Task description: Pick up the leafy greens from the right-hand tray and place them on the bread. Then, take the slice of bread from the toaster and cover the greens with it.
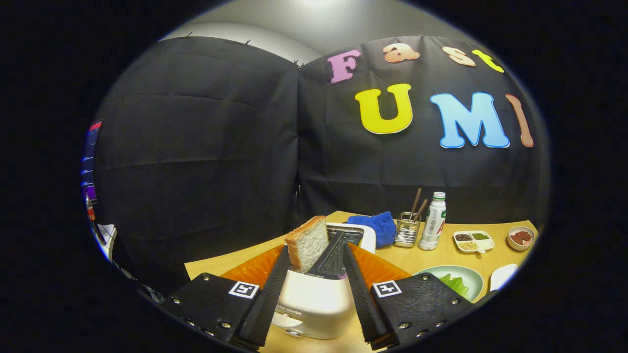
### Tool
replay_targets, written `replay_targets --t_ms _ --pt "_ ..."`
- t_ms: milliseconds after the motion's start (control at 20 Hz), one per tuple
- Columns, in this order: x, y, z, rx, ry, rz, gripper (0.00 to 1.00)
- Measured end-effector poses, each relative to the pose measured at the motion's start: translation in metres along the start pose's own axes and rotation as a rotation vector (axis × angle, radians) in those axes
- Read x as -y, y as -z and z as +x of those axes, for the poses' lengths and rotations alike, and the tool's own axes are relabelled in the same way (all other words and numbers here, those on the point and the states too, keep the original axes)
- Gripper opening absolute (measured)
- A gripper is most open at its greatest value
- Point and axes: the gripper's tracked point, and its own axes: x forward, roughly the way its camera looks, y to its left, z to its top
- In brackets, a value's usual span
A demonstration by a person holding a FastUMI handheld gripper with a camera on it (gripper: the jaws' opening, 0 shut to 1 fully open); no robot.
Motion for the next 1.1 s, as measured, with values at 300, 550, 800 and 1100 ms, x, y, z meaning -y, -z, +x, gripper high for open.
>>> replay_targets --t_ms 300,550,800,1100 --pt "-0.014 0.004 0.029 -0.012 0.05 -0.046 0.7" --pt "0.0 0.006 0.042 -0.027 0.123 -0.008 0.56" --pt "-0.005 0.009 0.049 -0.061 0.069 0.056 0.24" --pt "0.004 0.009 0.049 -0.053 0.08 0.058 0.06"
